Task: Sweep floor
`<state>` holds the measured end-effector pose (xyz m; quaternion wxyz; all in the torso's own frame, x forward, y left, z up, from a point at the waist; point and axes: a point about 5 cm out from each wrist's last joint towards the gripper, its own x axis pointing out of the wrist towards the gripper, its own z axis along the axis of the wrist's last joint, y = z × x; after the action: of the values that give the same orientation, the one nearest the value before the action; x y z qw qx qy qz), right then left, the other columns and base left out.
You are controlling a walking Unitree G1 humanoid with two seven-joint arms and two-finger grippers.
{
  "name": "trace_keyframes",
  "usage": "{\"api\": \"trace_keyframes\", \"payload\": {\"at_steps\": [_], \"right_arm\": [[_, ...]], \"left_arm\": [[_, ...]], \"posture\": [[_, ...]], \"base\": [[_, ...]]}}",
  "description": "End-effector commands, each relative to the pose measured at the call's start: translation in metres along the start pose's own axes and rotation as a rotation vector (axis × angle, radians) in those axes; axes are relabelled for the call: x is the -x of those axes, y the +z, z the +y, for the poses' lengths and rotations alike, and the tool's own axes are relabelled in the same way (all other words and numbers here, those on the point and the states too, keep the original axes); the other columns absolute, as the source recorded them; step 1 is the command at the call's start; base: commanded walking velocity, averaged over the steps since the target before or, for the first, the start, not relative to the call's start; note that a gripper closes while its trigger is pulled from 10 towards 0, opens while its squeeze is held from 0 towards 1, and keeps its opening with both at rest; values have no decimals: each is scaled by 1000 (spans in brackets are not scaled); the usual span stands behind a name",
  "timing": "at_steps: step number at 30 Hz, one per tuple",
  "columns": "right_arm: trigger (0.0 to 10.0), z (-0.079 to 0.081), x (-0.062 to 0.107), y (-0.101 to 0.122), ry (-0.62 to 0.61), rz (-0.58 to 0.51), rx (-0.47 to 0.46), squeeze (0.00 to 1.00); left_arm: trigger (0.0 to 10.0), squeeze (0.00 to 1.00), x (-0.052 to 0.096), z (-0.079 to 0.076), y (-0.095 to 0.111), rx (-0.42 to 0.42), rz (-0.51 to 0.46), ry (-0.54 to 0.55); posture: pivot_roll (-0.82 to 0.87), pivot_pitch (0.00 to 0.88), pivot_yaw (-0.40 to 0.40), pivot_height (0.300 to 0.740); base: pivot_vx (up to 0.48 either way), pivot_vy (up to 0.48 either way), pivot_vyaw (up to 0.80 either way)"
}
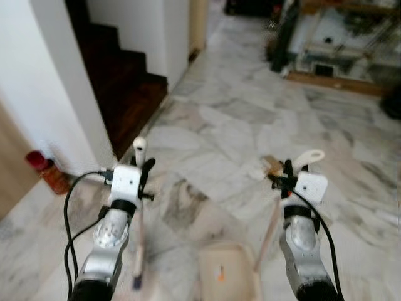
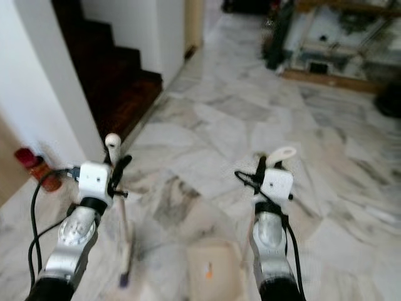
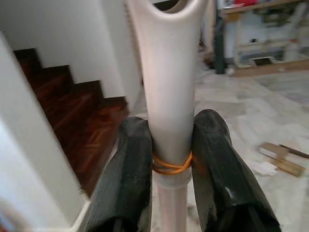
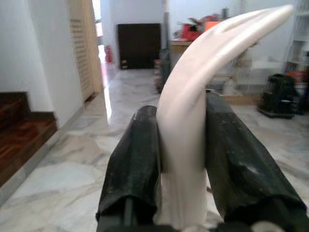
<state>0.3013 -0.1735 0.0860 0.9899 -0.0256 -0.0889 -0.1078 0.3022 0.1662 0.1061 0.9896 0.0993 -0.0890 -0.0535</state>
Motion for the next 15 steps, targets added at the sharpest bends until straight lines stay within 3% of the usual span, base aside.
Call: {"api": "trace_keyframes", "payload": {"at_steps": [1, 10, 15], "right_arm": [[10000, -3, -3, 9, -24, -39, -18, 0], [10000, -19, -7, 13, -15, -45, 3, 0], [10000, -27, -12, 18, -13, -54, 19, 0]], "left_arm": [[10000, 0, -7, -6, 9, -6, -52, -28], [10000, 0, 4, -13, 3, 43, -32, 4], [10000, 0, 6, -20, 3, 73, -44, 17]], "posture": [[31, 0, 11, 740], [38, 0, -50, 740], [29, 0, -89, 740]], "base": [[0, 0, -800], [0, 0, -800], [0, 0, 0]]}}
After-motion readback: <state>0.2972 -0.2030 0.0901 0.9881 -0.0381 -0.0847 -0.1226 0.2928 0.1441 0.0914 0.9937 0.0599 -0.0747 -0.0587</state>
